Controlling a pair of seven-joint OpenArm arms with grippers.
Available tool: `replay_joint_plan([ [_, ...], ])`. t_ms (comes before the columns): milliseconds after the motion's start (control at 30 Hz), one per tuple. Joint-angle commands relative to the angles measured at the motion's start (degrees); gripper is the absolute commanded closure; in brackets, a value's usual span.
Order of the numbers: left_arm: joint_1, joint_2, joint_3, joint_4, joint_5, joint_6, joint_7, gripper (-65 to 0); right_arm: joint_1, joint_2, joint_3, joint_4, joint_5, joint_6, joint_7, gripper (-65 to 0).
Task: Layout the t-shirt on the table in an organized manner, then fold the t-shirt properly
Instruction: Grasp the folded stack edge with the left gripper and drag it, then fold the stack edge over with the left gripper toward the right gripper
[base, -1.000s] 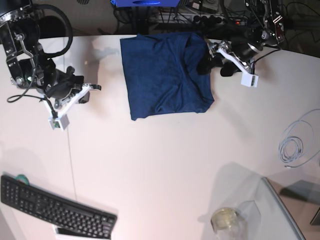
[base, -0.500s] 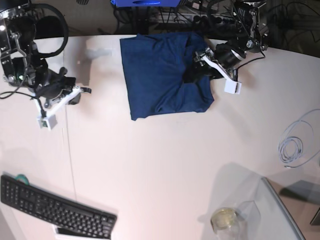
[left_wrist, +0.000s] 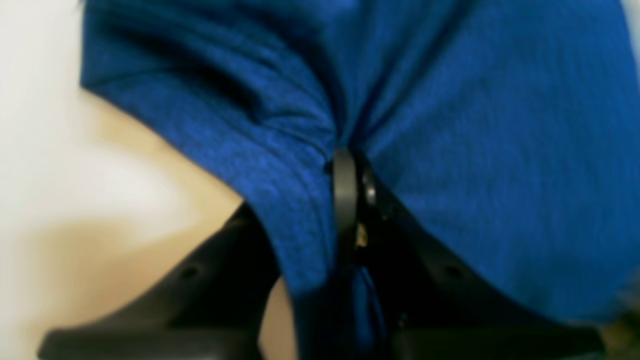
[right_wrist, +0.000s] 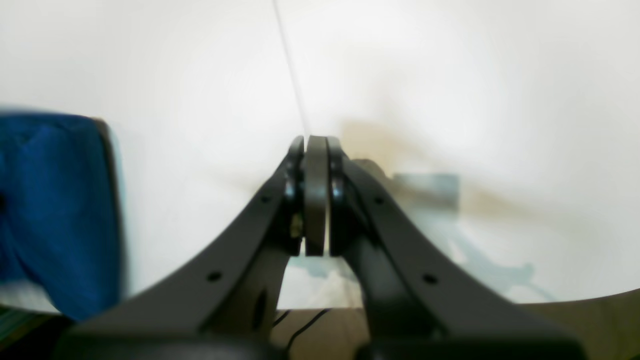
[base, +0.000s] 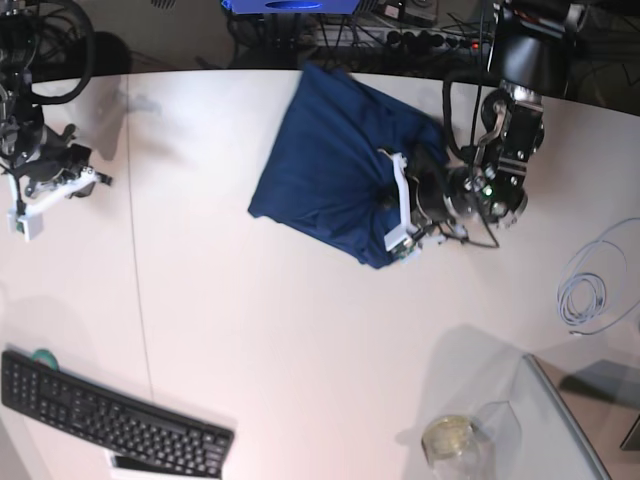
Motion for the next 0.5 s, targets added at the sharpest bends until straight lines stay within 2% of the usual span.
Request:
replay_joint_plan([
  [0, -2.7, -0.5, 3.4, 0.6, 1.5, 0.0, -0.2, 0.0, 0.1, 0.9, 0.8, 1.0, -0.1, 0.3, 1.1, 0.0],
  [133, -9.7, -0.5, 15.9, 0.7, 10.2, 0.0, 0.0, 0.0, -0.4, -1.7, 2.6, 1.0, -0.1, 0.3, 1.1, 0.0],
  [233, -13.3, 1.7, 22.8, 0.5, 12.4, 0.0, -0.1, 0.0, -1.8, -5.0, 7.1, 1.0, -0.1, 0.3, 1.1, 0.0],
  [367, -16.0, 5.3, 27.1, -3.7, 12.6, 0.0, -0.1, 0.0, -2.9, -7.3, 10.7, 1.0, -0.1, 0.3, 1.0, 0.0],
  [467, -17.1, 9.2, 27.2, -9.2, 12.2, -0.1, -0.3, 0.0, -3.9, -7.8, 12.8, 1.0, -0.1, 0.3, 1.0, 0.0],
])
